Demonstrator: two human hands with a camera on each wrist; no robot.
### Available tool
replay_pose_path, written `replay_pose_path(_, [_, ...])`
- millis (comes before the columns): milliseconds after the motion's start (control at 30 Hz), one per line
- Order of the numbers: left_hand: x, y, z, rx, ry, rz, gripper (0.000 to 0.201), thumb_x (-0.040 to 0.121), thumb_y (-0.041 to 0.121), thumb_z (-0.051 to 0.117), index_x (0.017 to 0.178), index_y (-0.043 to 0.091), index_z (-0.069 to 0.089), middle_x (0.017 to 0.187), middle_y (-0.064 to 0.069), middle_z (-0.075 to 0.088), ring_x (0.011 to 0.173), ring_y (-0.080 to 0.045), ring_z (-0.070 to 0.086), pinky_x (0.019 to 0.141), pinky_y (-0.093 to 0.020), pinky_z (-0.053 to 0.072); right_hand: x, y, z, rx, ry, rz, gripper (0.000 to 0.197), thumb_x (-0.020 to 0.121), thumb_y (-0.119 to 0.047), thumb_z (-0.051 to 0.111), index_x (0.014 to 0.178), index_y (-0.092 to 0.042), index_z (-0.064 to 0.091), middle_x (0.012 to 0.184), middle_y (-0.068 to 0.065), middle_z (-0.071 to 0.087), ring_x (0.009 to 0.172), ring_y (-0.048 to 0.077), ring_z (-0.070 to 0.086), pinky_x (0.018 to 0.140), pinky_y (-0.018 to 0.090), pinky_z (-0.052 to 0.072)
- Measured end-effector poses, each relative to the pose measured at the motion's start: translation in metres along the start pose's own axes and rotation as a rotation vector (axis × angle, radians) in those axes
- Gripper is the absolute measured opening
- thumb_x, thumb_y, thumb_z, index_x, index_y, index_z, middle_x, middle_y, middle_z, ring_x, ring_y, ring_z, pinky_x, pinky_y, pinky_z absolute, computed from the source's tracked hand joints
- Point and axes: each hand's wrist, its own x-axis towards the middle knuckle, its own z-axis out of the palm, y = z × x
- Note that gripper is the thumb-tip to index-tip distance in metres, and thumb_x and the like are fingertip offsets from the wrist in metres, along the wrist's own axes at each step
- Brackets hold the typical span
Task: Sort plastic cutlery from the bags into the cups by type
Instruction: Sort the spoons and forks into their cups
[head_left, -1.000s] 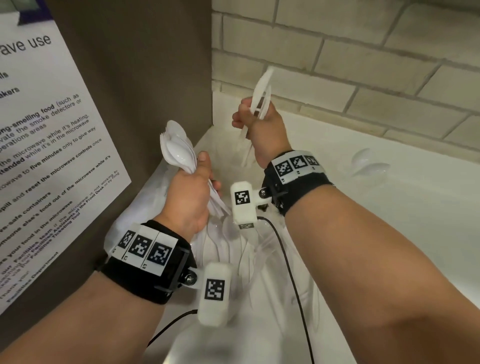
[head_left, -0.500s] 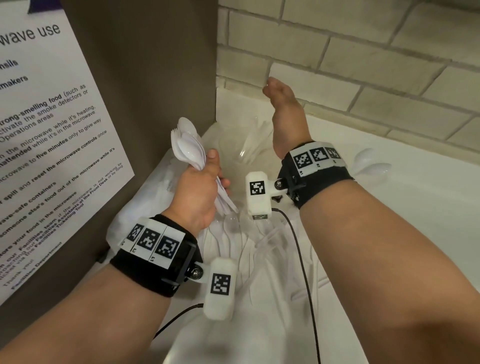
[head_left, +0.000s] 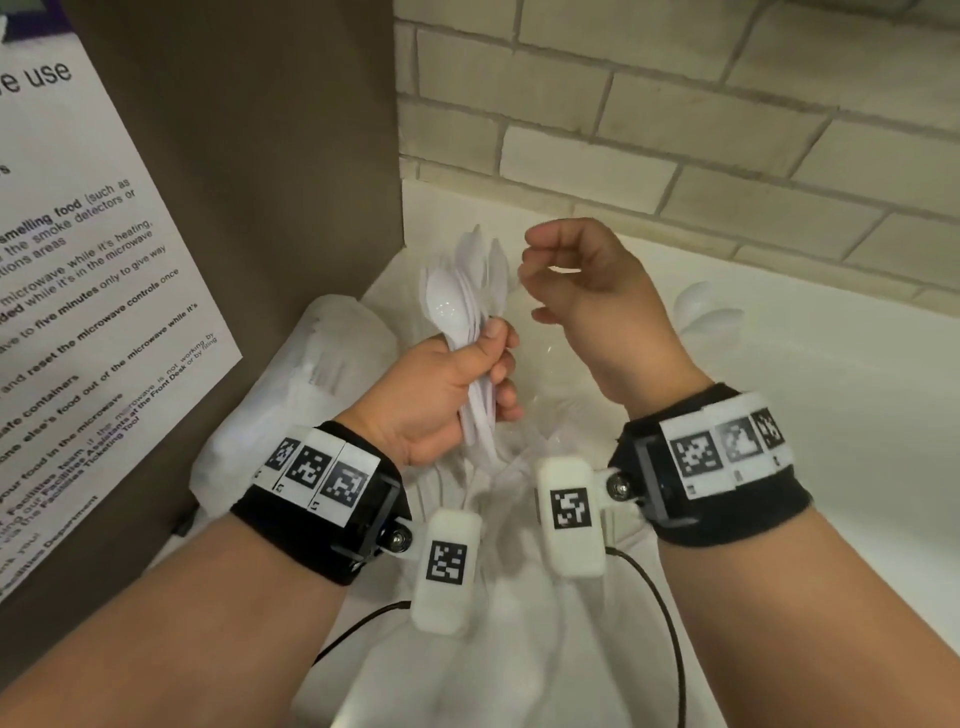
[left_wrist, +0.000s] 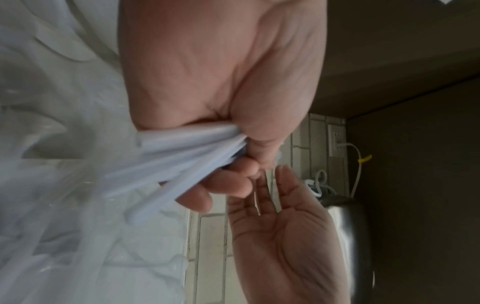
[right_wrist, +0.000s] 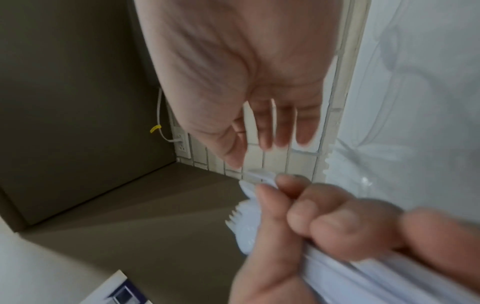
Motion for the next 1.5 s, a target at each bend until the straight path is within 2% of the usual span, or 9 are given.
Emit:
replay_pose_path(133, [0.008,-0.007,0.014,0.217,0.080,-0.002,0.023,0.095,0.032,0.054,0.079,0.016,0.052,0.063,0.005,0.046,0.052,-0.011,0.043,0.057,-0.030,0.042,-0.012,0.007,-0.010,-0.149,0.071,-0.033,0.008,0.082,-0.028,0.073,0.083,-0.031,0.066,0.089,-0.005,0.061,0.059,0.006,0.047,0.062,0.019,0.042])
replay_pose_path(433, [0.022,-0.017,0.030,0.402,-0.007,-0.003,0.016,0.089,0.036,0.061,0.082,0.022,0.065,0.060,0.006,0.052,0.058,-0.014,0.043,0.069,-0.037,0.041,-0.014,0.019,-0.025,-0.177,0.086,0.059,0.009,0.084,-0.027,0.072,0.085,-0.022,0.065,0.079,-0.005,0.067,0.064,0.008,0.061,0.065,0.027,0.054])
replay_pose_path(567, [0.028,-0.022,0.027,0.562,0.005,0.009,0.050,0.082,0.052,0.061,0.099,0.005,0.058,0.067,-0.003,0.049,0.061,-0.018,0.046,0.069,-0.039,0.043,-0.012,0.022,-0.033,-0.208,0.108,-0.081,0.016,0.088,-0.023,0.066,0.101,-0.034,0.064,0.088,-0.005,0.055,0.052,-0.004,0.048,0.060,0.013,0.039])
replay_pose_path(667, [0.031,-0.025,0.026,0.718,0.007,0.054,0.019,0.097,0.033,0.051,0.091,0.015,0.056,0.060,0.006,0.051,0.057,-0.012,0.047,0.063,-0.030,0.045,-0.007,0.024,-0.033,-0.303,0.038,-0.097,0.018,0.087,-0.022,0.067,0.101,-0.035,0.068,0.097,-0.004,0.049,0.060,-0.015,0.046,0.064,0.006,0.035])
replay_pose_path(800, [0.036,-0.029,0.021,0.863,0.071,0.101,0.027,0.096,0.034,0.052,0.110,0.012,0.055,0.066,0.011,0.053,0.058,-0.005,0.048,0.064,-0.028,0.044,0.000,0.021,-0.039,-0.208,0.211,-0.127,0.022,0.088,-0.014,0.064,0.080,-0.034,0.061,0.093,-0.008,0.058,0.063,-0.004,0.049,0.065,0.013,0.040])
replay_pose_path(1000, [0.037,-0.021,0.021,1.085,0.075,0.207,0.038,0.096,0.033,0.052,0.129,0.015,0.049,0.100,0.006,0.061,0.090,-0.009,0.057,0.070,-0.009,0.040,-0.002,0.025,-0.050,-0.376,-0.038,-0.161,0.040,0.087,-0.013,0.065,0.109,-0.046,0.059,0.117,-0.010,0.046,0.096,-0.004,0.046,0.085,0.005,0.034])
replay_pose_path(1200, [0.036,-0.018,0.020,1.200,0.084,0.222,0.039,0.094,0.030,0.056,0.129,0.013,0.047,0.108,0.001,0.061,0.095,-0.014,0.057,0.074,-0.009,0.041,-0.004,0.029,-0.054,-0.603,-0.033,-0.270,0.033,0.078,-0.027,0.076,0.098,-0.051,0.065,0.121,-0.016,0.043,0.111,0.012,0.034,0.103,0.043,0.036])
replay_pose_path(1333, [0.035,-0.021,0.021,1.238,0.086,0.225,0.038,0.093,0.030,0.058,0.125,0.011,0.049,0.104,0.000,0.062,0.093,-0.016,0.059,0.075,-0.015,0.045,-0.005,0.025,-0.051,-0.623,-0.047,-0.369,0.031,0.076,-0.019,0.075,0.087,-0.047,0.067,0.114,-0.022,0.049,0.106,0.012,0.037,0.098,0.049,0.036])
replay_pose_path(1500, [0.034,-0.020,0.017,1.197,0.095,0.221,0.034,0.092,0.033,0.059,0.114,0.007,0.052,0.098,-0.007,0.066,0.088,-0.024,0.063,0.078,-0.034,0.051,-0.006,0.020,-0.061,-0.501,-0.058,-0.273,0.022,0.083,-0.015,0.071,0.090,-0.036,0.069,0.107,-0.024,0.063,0.107,0.008,0.048,0.094,0.013,0.034])
